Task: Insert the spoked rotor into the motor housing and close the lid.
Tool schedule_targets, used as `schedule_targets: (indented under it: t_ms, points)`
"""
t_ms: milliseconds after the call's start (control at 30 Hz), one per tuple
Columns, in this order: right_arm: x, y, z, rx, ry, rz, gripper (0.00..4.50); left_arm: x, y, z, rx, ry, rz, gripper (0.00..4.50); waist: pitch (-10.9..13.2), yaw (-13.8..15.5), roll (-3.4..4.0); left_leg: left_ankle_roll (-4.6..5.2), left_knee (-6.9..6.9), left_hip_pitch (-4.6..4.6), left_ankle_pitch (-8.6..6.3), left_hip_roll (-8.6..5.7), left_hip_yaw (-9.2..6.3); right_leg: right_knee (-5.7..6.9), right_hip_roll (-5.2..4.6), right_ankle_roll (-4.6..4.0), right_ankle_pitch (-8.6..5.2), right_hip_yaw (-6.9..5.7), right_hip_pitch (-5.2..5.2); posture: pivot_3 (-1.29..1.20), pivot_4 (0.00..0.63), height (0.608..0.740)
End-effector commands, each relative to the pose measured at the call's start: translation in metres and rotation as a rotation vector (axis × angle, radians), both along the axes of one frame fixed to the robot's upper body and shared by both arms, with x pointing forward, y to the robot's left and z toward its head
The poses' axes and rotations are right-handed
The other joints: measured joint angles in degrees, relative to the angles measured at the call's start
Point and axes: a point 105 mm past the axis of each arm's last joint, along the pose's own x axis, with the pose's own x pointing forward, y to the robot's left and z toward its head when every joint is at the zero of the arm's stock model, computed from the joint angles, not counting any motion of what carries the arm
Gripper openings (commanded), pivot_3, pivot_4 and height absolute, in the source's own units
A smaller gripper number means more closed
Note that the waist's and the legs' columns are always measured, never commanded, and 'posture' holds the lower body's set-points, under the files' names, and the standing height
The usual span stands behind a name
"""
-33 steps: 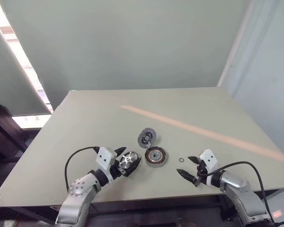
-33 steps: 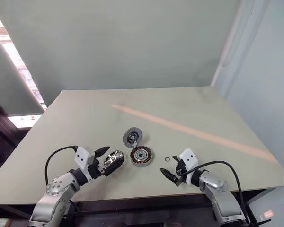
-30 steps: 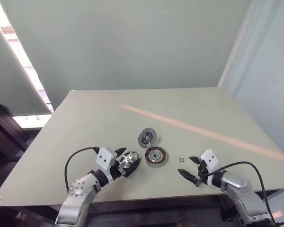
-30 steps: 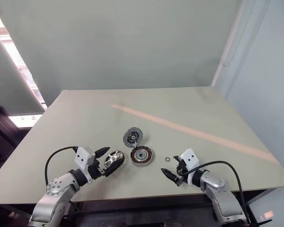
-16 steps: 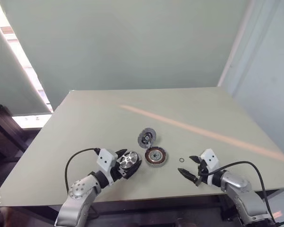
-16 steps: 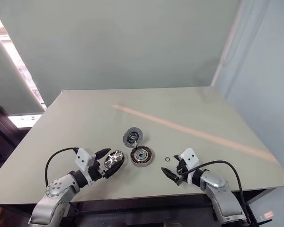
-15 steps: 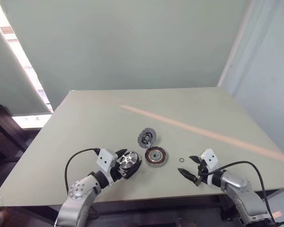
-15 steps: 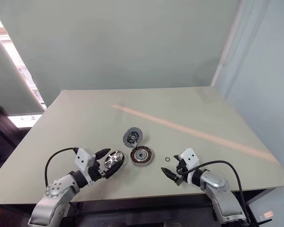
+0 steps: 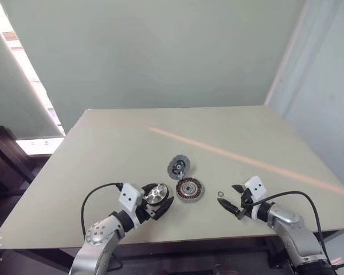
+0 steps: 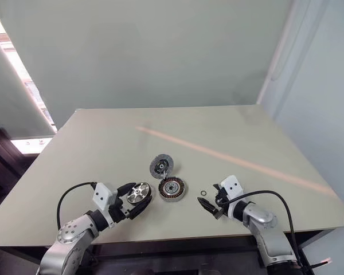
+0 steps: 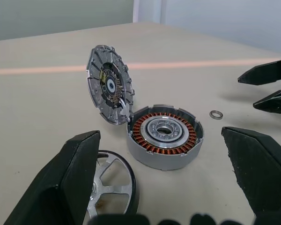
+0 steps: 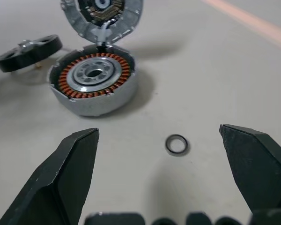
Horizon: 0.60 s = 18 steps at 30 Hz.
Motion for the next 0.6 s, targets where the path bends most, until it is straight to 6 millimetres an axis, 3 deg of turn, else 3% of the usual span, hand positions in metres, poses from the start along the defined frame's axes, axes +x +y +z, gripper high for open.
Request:
schedule_targets:
  t_ms: [33, 267, 600]
  points:
    - [0.011, -0.014, 0.013, 0.004, -0.043, -0.067, 4.5, 0.006, -0.001, 0.013, 0.003, -0.06, -0.015, 4.45, 0.0, 0.01, 0.0, 0.0, 0.0, 0.0, 0.0, 0.0, 0.0, 0.0, 0.0, 0.0, 0.0, 0.0, 0.0, 0.0, 0.0, 0.74]
    - [0.014, -0.019, 0.01, 0.08, 0.026, -0.153, 4.5, 0.001, 0.004, 0.01, 0.019, -0.015, -0.068, 4.45, 0.0, -0.02, 0.01, 0.0, -0.01, 0.0, 0.0, 0.01, 0.01, 0.01, 0.02, 0.0, 0.0, 0.02, -0.03, 0.0, 0.0, 0.74]
    - [0.022, -0.001, -0.003, 0.067, 0.037, -0.145, 4.5, -0.009, -0.007, 0.0, -0.014, 0.062, -0.165, 4.45, 0.0, -0.01, 0.02, 0.0, -0.01, 0.01, 0.0, 0.02, 0.01, 0.01, 0.04, 0.0, 0.0, 0.05, -0.03, 0.0, 0.0, 0.74]
